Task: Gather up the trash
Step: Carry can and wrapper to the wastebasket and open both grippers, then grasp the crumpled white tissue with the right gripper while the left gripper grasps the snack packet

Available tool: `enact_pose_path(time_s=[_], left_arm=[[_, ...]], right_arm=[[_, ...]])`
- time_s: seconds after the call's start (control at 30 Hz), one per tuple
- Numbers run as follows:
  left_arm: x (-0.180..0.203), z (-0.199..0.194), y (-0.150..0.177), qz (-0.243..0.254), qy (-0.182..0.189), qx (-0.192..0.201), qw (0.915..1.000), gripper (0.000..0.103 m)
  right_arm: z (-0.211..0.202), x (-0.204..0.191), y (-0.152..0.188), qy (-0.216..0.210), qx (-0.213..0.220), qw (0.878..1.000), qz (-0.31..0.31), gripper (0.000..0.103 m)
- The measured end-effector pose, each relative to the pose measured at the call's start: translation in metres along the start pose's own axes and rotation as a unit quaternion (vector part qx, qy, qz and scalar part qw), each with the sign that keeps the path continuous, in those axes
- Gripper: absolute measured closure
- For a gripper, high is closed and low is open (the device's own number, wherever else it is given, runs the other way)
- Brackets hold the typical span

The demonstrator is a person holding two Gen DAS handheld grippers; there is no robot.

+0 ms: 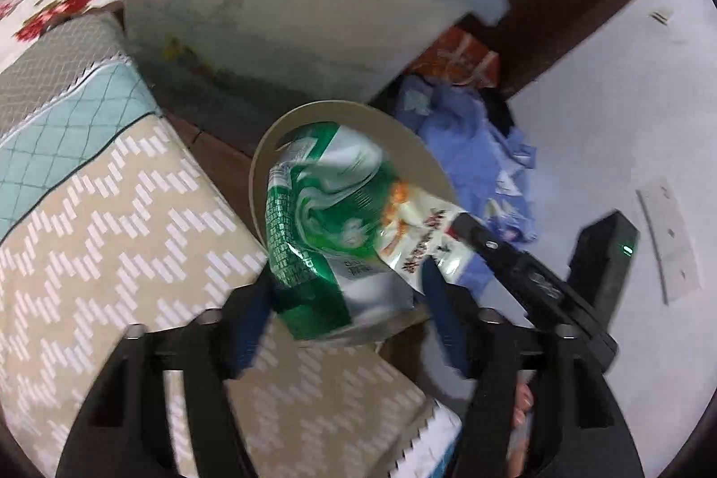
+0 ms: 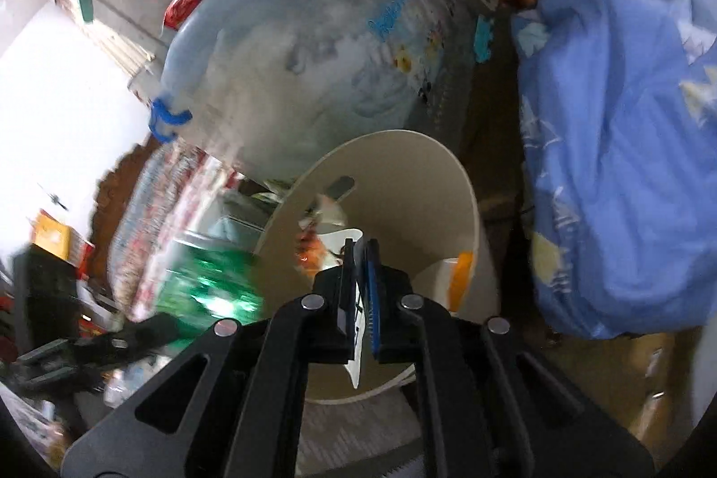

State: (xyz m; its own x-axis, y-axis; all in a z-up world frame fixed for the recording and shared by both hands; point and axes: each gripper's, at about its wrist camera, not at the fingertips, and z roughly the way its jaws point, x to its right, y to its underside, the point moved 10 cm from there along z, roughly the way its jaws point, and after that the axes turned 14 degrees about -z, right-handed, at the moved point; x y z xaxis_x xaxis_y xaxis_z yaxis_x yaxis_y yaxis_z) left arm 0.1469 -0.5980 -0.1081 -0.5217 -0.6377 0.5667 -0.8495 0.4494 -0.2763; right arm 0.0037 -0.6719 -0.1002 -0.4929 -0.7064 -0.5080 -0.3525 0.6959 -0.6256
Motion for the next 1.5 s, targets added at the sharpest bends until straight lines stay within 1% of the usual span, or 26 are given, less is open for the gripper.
enact_pose_path(time_s=[0.03, 0.1, 0.13, 0.17, 0.2, 0.23, 0.27, 0.3, 0.43, 0.53, 0.63, 0.7, 0.83, 0.93, 1.03, 1.07, 1.13, 1.17, 1.23, 1.27, 1.3, 1.33, 1.37, 1.4, 1.43, 1.5], left_arm=[[-0.001, 0.005, -0.003, -0.012, -0.001, 0.001, 0.9999, 0.028], [0.000, 0.007, -0.006, -0.023, 0.009, 0.002, 0.9997, 0.028], [0.001, 0.005, -0.006, -0.025, 0.014, 0.003, 0.9996, 0.028], [0.001, 0.002, -0.005, -0.024, 0.017, 0.006, 0.9995, 0.028], [0.002, -0.003, -0.003, -0.020, 0.021, 0.012, 0.9995, 0.028], [0.002, -0.009, 0.000, -0.017, 0.022, 0.016, 0.9995, 0.028], [0.003, -0.016, 0.004, -0.013, 0.027, 0.021, 0.9993, 0.028], [0.005, -0.022, 0.008, -0.010, 0.032, 0.024, 0.9991, 0.028], [0.009, -0.064, 0.033, 0.005, 0.063, 0.042, 0.9971, 0.028], [0.004, -0.096, 0.057, 0.032, 0.063, 0.069, 0.9951, 0.028], [-0.018, -0.130, 0.083, 0.049, 0.055, 0.094, 0.9929, 0.028], [-0.039, -0.150, 0.098, 0.047, 0.048, 0.103, 0.9924, 0.028], [-0.100, -0.193, 0.127, 0.020, 0.023, 0.120, 0.9923, 0.028], [-0.154, -0.227, 0.148, -0.015, 0.001, 0.133, 0.9909, 0.028], [-0.213, -0.264, 0.168, -0.059, -0.026, 0.153, 0.9862, 0.028], [-0.231, -0.278, 0.171, -0.072, -0.038, 0.162, 0.9834, 0.028], [-0.276, -0.312, 0.177, -0.103, -0.071, 0.190, 0.9738, 0.028], [-0.300, -0.333, 0.177, -0.121, -0.089, 0.209, 0.9663, 0.028], [-0.347, -0.371, 0.174, -0.165, -0.123, 0.244, 0.9479, 0.028], [-0.368, -0.388, 0.172, -0.188, -0.134, 0.259, 0.9380, 0.027], [-0.398, -0.409, 0.168, -0.219, -0.144, 0.275, 0.9249, 0.027], [-0.420, -0.422, 0.165, -0.244, -0.149, 0.282, 0.9159, 0.027], [-0.448, -0.434, 0.162, -0.277, -0.153, 0.285, 0.9050, 0.027], [-0.466, -0.440, 0.160, -0.299, -0.148, 0.283, 0.8993, 0.027], [-0.487, -0.446, 0.155, -0.323, -0.131, 0.281, 0.8943, 0.027], [-0.517, -0.450, 0.147, -0.355, -0.098, 0.276, 0.8878, 0.027]], right_arm=[[0.002, 0.000, -0.001, -0.011, 0.001, 1.000, 0.008, 0.094], [0.003, -0.002, -0.006, -0.023, 0.007, 1.000, 0.008, 0.093], [0.002, -0.003, -0.007, -0.023, 0.011, 1.000, 0.004, 0.090], [0.000, -0.006, -0.008, -0.019, 0.016, 1.000, -0.004, 0.075], [-0.002, -0.008, -0.009, -0.018, 0.022, 1.000, -0.009, 0.040], [-0.006, -0.009, -0.010, -0.013, 0.031, 0.999, -0.012, 0.023], [-0.013, -0.010, -0.012, 0.000, 0.051, 0.999, -0.017, 0.017], [-0.017, -0.012, -0.013, 0.009, 0.061, 0.998, -0.024, 0.018], [-0.029, -0.028, -0.014, -0.001, 0.071, 0.997, -0.028, 0.020], [-0.036, -0.051, -0.014, -0.018, 0.077, 0.996, -0.040, 0.021], [-0.034, -0.085, -0.009, -0.042, 0.066, 0.995, -0.065, 0.022], [-0.028, -0.116, -0.003, -0.060, 0.053, 0.993, -0.089, 0.024], [-0.010, -0.178, 0.017, -0.098, 0.020, 0.986, -0.132, 0.028], [0.005, -0.232, 0.041, -0.130, -0.011, 0.977, -0.170, 0.031], [0.020, -0.284, 0.069, -0.154, -0.038, 0.964, -0.214, 0.032], [0.025, -0.303, 0.080, -0.161, -0.048, 0.958, -0.231, 0.032], [0.034, -0.332, 0.096, -0.168, -0.063, 0.949, -0.261, 0.032], [0.039, -0.348, 0.104, -0.169, -0.070, 0.942, -0.280, 0.033], [0.047, -0.372, 0.114, -0.171, -0.080, 0.932, -0.308, 0.033], [0.050, -0.386, 0.119, -0.173, -0.086, 0.926, -0.323, 0.034], [0.053, -0.399, 0.124, -0.174, -0.091, 0.921, -0.337, 0.034], [0.056, -0.411, 0.127, -0.173, -0.096, 0.915, -0.351, 0.034], [0.060, -0.422, 0.128, -0.171, -0.100, 0.910, -0.365, 0.034], [0.069, -0.442, 0.131, -0.167, -0.109, 0.897, -0.396, 0.034], [0.076, -0.453, 0.132, -0.164, -0.118, 0.886, -0.417, 0.034], [0.100, -0.484, 0.137, -0.153, -0.150, 0.857, -0.469, 0.034]])
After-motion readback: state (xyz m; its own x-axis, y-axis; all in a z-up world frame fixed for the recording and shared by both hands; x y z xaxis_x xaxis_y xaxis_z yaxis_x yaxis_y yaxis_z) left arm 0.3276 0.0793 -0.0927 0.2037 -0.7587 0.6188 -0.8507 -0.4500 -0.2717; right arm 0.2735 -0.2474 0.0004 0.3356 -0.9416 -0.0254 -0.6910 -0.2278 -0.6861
